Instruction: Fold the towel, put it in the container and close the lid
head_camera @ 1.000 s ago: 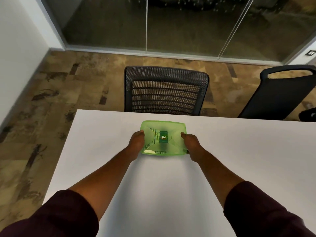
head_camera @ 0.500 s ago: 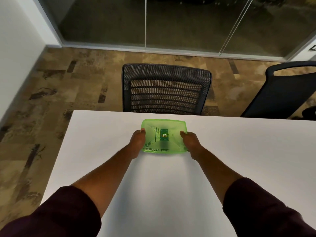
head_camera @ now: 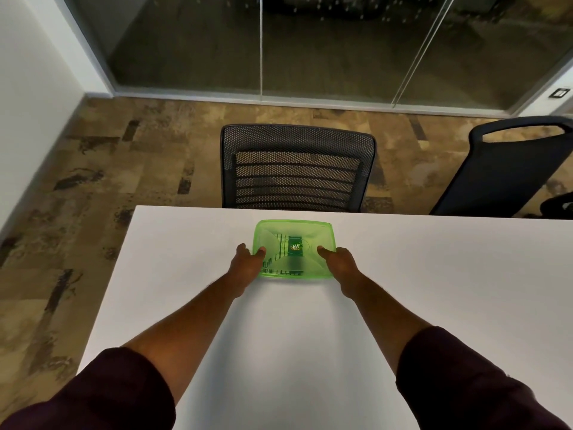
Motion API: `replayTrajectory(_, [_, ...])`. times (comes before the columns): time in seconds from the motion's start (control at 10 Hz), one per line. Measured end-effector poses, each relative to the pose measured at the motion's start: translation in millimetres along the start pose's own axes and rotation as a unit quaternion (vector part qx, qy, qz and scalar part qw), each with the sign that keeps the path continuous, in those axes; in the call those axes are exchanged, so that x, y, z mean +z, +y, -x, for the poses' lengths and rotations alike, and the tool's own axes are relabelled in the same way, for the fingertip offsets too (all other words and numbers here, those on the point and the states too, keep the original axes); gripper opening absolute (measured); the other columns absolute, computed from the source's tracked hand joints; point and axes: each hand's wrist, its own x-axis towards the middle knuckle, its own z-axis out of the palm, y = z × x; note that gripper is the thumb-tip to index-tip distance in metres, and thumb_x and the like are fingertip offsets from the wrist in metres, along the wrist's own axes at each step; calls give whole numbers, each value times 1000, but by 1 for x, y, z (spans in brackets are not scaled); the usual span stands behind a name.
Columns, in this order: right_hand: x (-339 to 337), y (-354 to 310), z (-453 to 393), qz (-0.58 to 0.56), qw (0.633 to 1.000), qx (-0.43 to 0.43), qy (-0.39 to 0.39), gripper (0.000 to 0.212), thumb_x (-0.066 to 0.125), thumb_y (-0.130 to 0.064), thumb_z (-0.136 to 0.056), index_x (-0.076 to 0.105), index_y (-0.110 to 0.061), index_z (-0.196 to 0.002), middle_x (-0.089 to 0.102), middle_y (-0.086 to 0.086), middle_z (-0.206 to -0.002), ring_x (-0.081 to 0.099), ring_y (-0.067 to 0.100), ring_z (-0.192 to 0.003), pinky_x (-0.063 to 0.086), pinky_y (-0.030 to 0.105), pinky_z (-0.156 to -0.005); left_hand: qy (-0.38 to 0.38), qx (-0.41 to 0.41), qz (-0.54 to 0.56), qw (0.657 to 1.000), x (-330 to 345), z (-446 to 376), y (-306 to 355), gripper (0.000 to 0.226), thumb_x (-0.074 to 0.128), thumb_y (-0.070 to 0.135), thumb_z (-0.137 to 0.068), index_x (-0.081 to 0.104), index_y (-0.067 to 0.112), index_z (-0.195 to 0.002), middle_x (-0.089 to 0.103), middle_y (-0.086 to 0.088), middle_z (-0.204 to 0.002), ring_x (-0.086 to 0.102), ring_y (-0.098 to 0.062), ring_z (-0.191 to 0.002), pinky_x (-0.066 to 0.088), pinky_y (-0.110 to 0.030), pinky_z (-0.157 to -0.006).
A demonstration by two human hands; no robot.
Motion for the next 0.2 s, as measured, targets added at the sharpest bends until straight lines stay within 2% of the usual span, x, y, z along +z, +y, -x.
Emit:
replayTrajectory(0.1, [-6, 1, 22, 5, 1000, 11, 10, 76, 70, -44, -91, 39, -1, -146, 50, 14, -143, 50, 29, -125, 36, 33, -91, 0, 14, -51, 999, -5, 21, 0, 80, 57, 41, -98, 17, 4, -156, 36, -17, -159, 41, -35, -142, 39, -36, -105])
replayTrajectory(0.2, [-7, -1, 44, 22, 999, -15, 19, 79, 70, -43, -90, 36, -4, -150, 45, 13, -153, 46, 32, -138, 35, 33, -94, 7, 60, -111, 992, -9, 45, -1, 72, 60, 38, -97, 28, 2, -150, 43, -19, -153, 46, -35, -137, 41, -37, -105])
